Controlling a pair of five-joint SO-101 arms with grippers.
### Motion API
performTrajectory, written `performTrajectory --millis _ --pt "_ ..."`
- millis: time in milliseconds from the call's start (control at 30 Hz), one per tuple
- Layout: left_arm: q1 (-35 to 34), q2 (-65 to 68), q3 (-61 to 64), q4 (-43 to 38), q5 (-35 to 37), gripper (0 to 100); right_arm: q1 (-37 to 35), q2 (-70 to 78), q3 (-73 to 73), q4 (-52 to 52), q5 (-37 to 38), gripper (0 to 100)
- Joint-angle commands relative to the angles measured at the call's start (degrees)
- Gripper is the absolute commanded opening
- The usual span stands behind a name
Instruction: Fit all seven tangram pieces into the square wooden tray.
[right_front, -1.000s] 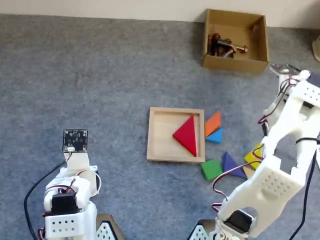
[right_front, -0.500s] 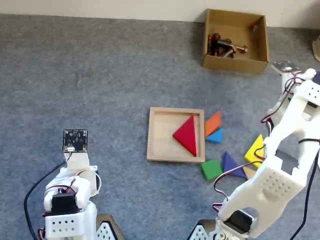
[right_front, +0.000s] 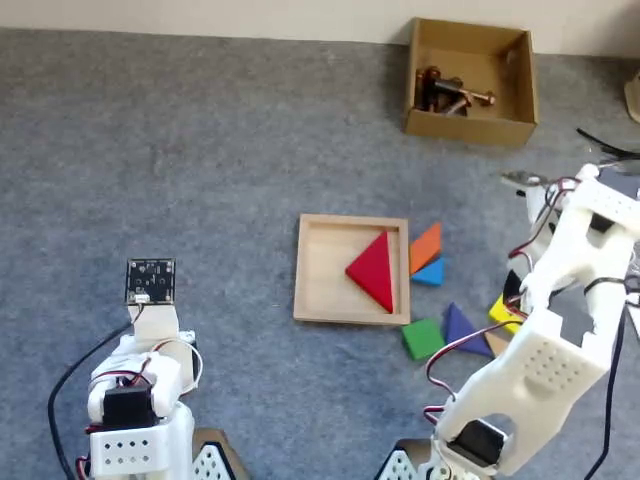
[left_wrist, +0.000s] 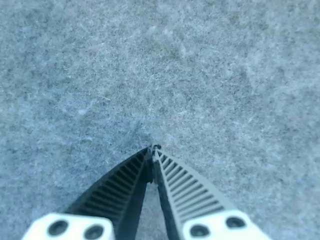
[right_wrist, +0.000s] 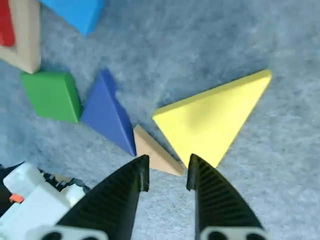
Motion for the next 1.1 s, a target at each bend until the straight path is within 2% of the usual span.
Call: performTrajectory --millis 0,367,467,700,867,1067 --pt "-0.5 0.4 1.2 0.4 0.1 0 2.1 -1.5 1.3 -3.8 0.4 12.4" --pt "-0.5 0.4 1.2 0.4 0.1 0 1.5 -3.1 5.3 -3.6 -7.8 12.4" --pt "-0.5 0.4 1.2 0.4 0.1 0 -0.3 -8.6 5.9 -1.5 -8.2 12.4" --pt "-0.5 0.4 1.2 0.4 0.1 0 -5.0 -24.1 6.8 -0.3 -15.5 12.4" --pt "-0.5 0.4 1.2 0.4 0.1 0 -7.4 -33.8 16.0 -1.7 -17.0 12.4" --pt "-0.5 0.4 1.2 0.4 0.1 0 -7.4 -47.4 36.3 -15.3 -17.1 12.4"
